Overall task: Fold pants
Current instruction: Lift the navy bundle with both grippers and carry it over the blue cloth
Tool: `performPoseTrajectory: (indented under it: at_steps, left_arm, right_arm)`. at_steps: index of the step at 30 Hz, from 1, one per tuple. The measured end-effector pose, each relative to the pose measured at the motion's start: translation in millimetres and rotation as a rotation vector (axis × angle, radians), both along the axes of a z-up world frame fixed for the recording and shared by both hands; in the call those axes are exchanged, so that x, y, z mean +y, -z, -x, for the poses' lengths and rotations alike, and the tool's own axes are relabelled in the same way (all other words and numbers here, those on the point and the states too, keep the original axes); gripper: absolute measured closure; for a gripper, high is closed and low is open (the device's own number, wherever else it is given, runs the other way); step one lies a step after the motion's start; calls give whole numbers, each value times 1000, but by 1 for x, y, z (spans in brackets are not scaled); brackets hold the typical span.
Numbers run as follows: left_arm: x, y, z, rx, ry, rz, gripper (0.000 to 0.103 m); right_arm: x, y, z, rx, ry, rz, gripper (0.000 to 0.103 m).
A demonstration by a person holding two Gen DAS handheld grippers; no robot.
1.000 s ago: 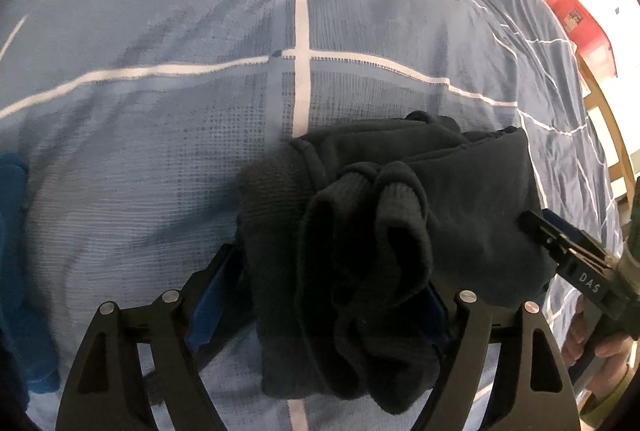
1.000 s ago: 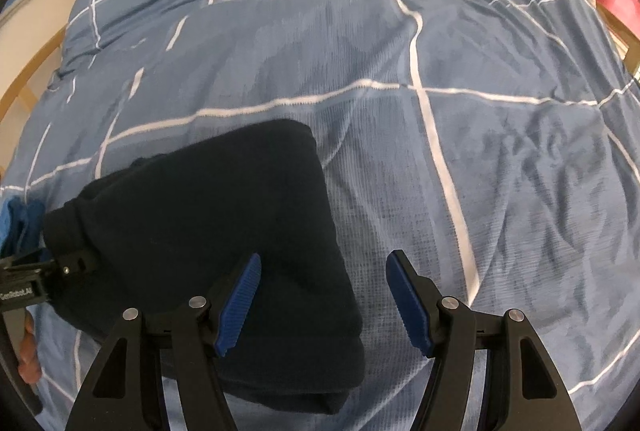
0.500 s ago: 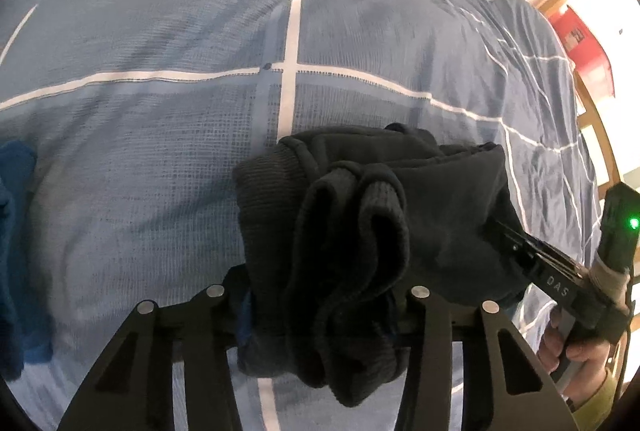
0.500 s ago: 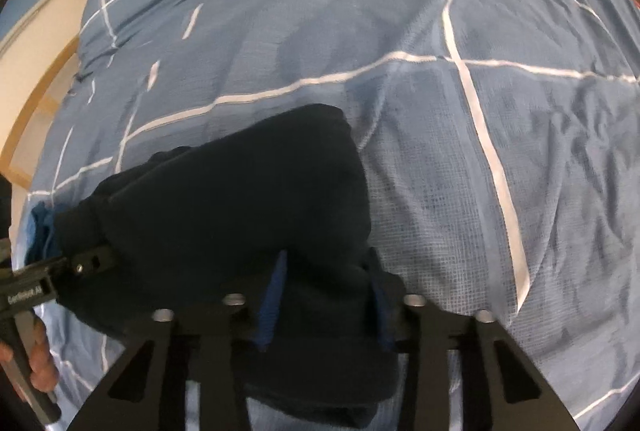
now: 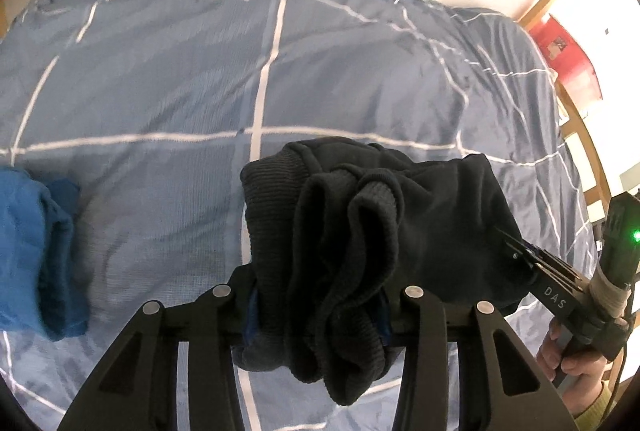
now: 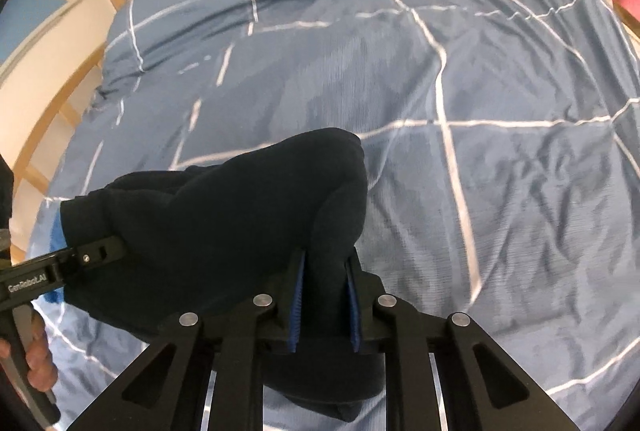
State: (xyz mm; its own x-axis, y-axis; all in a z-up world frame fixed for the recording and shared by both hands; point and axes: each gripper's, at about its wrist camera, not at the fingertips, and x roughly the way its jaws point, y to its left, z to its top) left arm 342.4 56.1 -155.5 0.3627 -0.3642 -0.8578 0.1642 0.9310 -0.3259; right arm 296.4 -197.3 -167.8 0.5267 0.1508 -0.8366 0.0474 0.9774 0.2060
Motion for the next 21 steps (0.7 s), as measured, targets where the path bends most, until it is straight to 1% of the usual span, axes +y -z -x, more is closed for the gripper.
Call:
performPoseTrajectory:
  at_steps: [3,6,8,11,16,21]
  left_arm:
    - [2,-12,4,-3,-3,8,61]
    - [5,-24,7,-4,-6,17,61]
    - [10,-31,8,-6,-2,25,61]
    - [20,-43,11,-29,14,15,61]
    - [51,-62,17,-59,15,10,61]
    - [94,-77,22,-77,19,6,61]
  right_arm:
    - [-2,-19,7,-26,15,1,84]
    - [0,-35,12,-40,39,-20,84]
    - [3,-44,12,-46,41,-11,84]
    - [10,-55,16,-59,41,-2,84]
    - [33,-67,18,-73,34,-8,84]
    - [73,-81,23,-99,19,7,84]
